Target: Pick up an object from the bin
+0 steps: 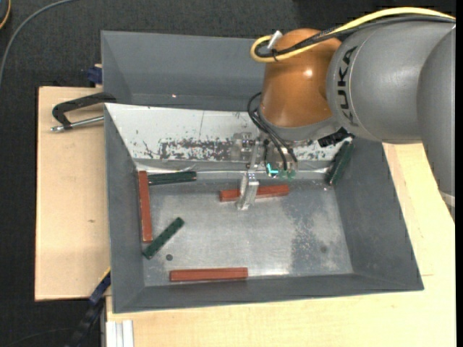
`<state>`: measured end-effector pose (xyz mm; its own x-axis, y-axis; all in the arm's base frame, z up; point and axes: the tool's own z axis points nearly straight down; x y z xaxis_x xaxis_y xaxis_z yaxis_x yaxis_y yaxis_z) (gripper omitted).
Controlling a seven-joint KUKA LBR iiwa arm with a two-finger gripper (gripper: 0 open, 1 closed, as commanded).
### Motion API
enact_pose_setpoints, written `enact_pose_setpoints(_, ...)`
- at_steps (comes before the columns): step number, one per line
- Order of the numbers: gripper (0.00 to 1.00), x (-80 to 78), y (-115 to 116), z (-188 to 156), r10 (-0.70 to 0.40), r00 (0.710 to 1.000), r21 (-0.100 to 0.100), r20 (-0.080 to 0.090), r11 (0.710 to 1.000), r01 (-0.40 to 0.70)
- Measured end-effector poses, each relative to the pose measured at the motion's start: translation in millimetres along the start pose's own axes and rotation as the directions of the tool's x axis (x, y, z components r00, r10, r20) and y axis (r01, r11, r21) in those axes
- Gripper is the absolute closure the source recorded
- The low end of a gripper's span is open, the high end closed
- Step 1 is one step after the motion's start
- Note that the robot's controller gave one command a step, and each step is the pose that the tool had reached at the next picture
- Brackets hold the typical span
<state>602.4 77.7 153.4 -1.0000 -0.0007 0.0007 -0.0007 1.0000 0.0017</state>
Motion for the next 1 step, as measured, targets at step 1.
enact_pose_setpoints(1,0.0,3.4,-73.1,86.8,-0.098,0.995,0.003,-0.006,0.995,0.098)
